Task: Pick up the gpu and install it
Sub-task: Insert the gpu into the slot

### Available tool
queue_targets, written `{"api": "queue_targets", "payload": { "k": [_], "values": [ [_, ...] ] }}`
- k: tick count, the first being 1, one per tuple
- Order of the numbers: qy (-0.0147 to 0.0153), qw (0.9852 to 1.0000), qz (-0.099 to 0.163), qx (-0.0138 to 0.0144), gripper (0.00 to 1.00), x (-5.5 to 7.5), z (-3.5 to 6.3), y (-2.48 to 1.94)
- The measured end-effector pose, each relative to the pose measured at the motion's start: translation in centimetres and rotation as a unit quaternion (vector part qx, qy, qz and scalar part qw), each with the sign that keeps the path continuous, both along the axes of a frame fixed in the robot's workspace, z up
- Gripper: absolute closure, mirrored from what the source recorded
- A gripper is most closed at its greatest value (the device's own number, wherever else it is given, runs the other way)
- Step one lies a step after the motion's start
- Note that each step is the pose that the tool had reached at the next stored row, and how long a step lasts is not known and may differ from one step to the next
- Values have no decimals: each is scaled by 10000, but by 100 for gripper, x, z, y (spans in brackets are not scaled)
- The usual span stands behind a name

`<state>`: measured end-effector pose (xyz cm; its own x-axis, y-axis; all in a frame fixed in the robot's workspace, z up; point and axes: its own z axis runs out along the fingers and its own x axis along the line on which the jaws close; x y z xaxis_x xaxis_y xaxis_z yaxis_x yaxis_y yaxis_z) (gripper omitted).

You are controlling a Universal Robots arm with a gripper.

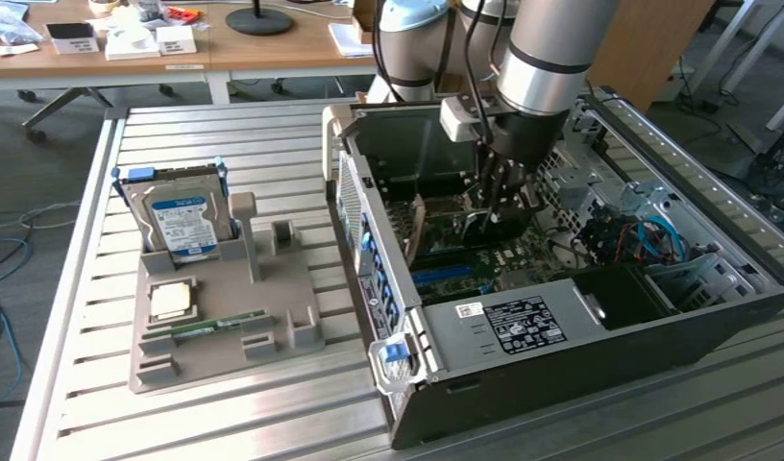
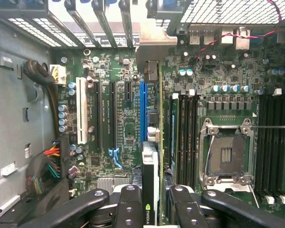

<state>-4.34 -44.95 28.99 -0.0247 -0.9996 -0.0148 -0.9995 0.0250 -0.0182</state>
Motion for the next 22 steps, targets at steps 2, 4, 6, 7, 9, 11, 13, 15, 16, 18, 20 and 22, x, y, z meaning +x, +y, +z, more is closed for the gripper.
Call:
{"api": "queue_targets", "payload": {
  "k": [2, 4, 6, 7, 9, 11, 13, 15, 16, 18, 20, 22],
  "values": [
    [0, 10000, 0, 1, 73, -4, -17, 0],
    [0, 10000, 0, 0, 73, -7, -31, 0],
    [0, 10000, 0, 1, 73, -10, -42, 0],
    [0, 10000, 0, -1, 73, -11, -44, 0],
    [0, 10000, 0, 1, 73, -13, -47, -3],
    [0, 10000, 0, 0, 73, -17, -48, -12],
    [0, 10000, -1, 0, 73, -22, -49, -19],
    [0, 10000, -1, 0, 73, -24, -49, -28],
    [0, 10000, -1, 0, 73, -25, -50, -33],
    [0, 10000, -1, 1, 73, -28, -55, -36],
    [0, 10000, 0, -1, 73, -37, -73, -37],
    [0, 10000, -1, -3, 73, -43, -90, -37]
  ]
}}
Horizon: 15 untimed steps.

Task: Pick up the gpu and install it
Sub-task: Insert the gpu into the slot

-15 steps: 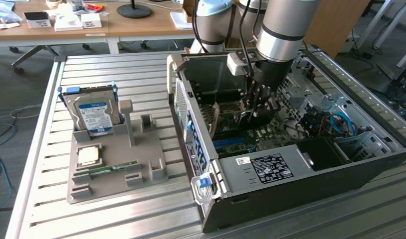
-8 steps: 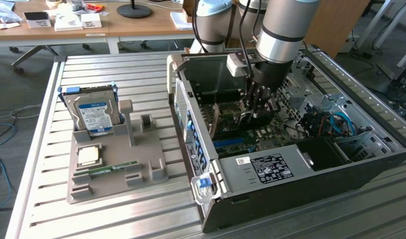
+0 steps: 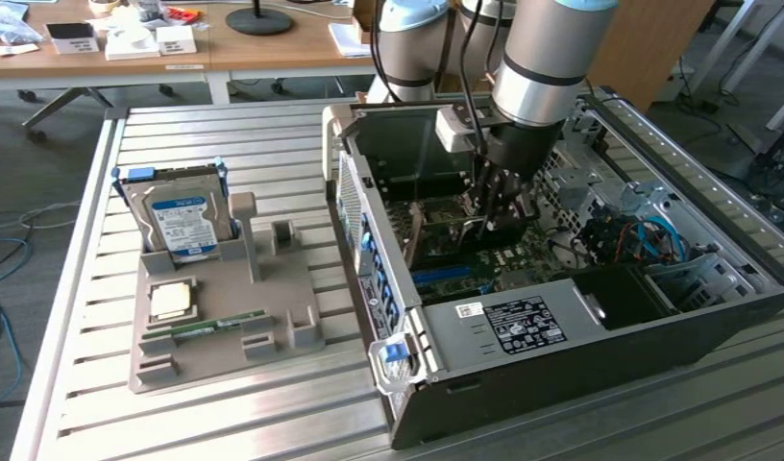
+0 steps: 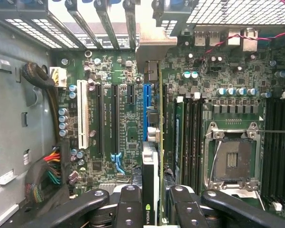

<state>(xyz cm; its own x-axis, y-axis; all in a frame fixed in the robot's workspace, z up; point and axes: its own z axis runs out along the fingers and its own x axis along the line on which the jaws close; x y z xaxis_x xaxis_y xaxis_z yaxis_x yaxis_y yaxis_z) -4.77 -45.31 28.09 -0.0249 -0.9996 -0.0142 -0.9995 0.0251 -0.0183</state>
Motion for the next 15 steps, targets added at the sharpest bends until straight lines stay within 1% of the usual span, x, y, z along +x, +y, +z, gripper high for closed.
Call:
{"api": "queue_targets", "payload": {
  "k": [3, 15],
  "values": [
    [0, 10000, 0, -3, 73, -8, -15, 0],
    [0, 10000, 0, -4, 73, -70, -28, 0]
  ]
}}
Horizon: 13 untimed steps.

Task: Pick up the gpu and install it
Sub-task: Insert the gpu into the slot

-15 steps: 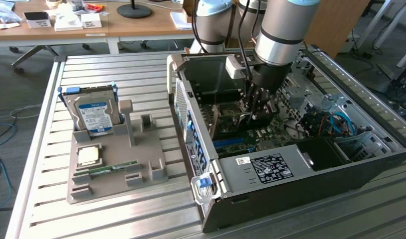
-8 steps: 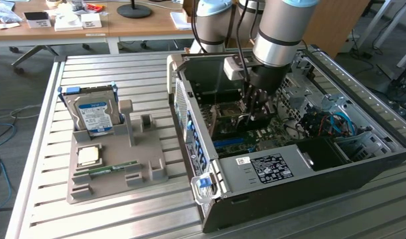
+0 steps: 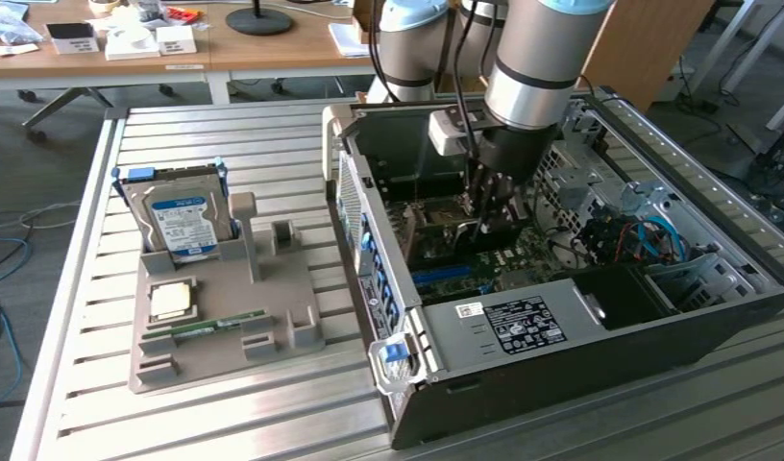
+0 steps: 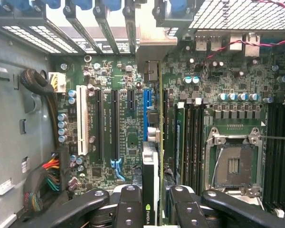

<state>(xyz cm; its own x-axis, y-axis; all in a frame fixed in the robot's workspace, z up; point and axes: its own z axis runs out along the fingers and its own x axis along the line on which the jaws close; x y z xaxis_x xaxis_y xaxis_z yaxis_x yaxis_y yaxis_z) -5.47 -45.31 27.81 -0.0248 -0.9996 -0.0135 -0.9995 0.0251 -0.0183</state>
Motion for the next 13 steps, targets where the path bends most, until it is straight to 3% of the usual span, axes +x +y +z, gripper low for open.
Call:
{"api": "queue_targets", "payload": {
  "k": [13],
  "values": [
    [0, 10000, 1, -11, 73, -37, -22, -30]
  ]
}}
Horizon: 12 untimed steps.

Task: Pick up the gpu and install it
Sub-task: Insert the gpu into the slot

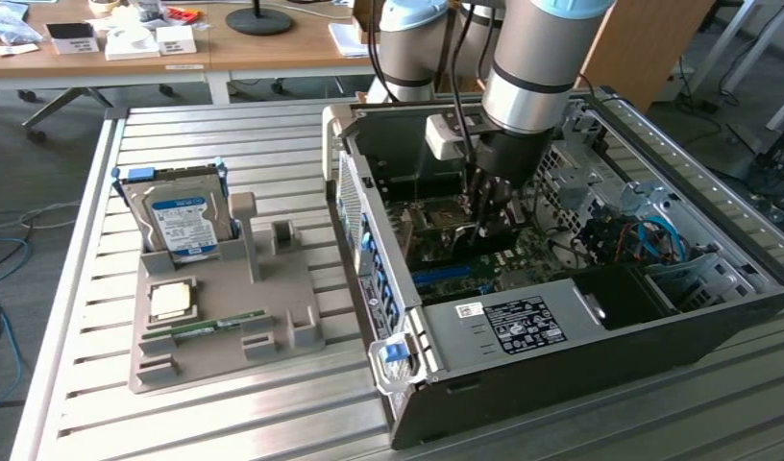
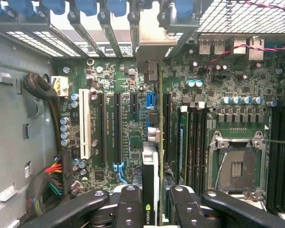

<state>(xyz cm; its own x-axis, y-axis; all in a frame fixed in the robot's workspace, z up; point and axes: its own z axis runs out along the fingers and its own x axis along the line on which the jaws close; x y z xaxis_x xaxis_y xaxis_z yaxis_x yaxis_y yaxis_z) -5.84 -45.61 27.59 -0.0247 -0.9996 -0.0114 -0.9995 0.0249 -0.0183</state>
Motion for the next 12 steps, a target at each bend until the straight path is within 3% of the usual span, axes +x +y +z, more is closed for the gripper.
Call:
{"api": "queue_targets", "payload": {
  "k": [12],
  "values": [
    [0, 10000, -2, -1, 73, -15, -38, 1]
  ]
}}
